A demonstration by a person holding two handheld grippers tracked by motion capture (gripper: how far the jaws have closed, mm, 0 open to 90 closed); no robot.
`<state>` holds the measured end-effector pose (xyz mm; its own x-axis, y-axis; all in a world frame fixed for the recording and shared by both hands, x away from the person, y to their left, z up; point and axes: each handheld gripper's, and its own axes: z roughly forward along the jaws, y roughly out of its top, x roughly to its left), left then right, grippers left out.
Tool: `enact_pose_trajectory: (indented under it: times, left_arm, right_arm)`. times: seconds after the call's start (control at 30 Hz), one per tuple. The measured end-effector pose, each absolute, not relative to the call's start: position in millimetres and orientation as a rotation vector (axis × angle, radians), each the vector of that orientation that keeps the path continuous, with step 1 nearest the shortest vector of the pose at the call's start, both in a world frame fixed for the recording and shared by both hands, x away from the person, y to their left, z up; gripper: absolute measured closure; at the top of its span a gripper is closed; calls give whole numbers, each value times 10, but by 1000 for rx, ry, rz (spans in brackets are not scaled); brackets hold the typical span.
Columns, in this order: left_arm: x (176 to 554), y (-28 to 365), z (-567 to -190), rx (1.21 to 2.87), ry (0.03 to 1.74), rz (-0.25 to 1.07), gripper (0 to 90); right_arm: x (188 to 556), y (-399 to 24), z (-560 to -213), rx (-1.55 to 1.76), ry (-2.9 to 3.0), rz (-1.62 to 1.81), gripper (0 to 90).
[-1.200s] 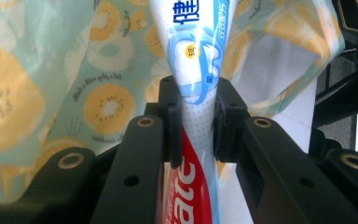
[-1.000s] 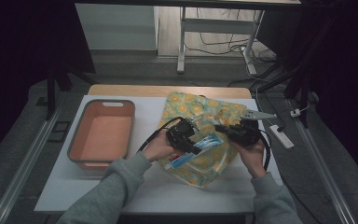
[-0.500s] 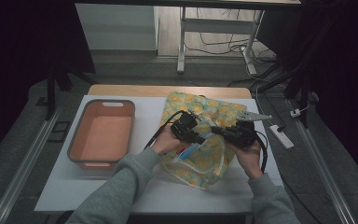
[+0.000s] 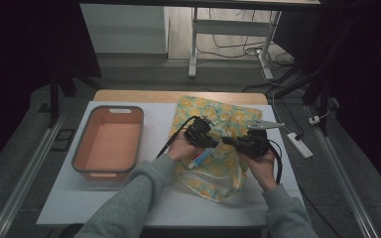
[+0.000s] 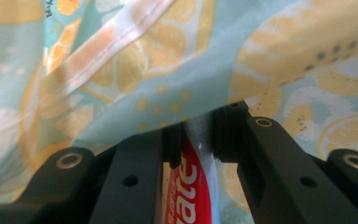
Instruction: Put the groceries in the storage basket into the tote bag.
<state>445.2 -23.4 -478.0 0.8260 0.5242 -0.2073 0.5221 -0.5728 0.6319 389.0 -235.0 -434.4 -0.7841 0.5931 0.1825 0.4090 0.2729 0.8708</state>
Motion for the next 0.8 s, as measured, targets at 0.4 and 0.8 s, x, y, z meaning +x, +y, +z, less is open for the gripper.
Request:
enact_pose_trajectory:
  times: [0.4,0.8]
  left_arm:
    - [4256,-188,-4651,2280,731,-10,461]
    - [3844,334,-4276,2209,665,76,383]
  right_arm:
    - [3911,-2389,-4374,965,2353,1523,894]
    - [3918,-2410,-4391,970,2356,1513,894]
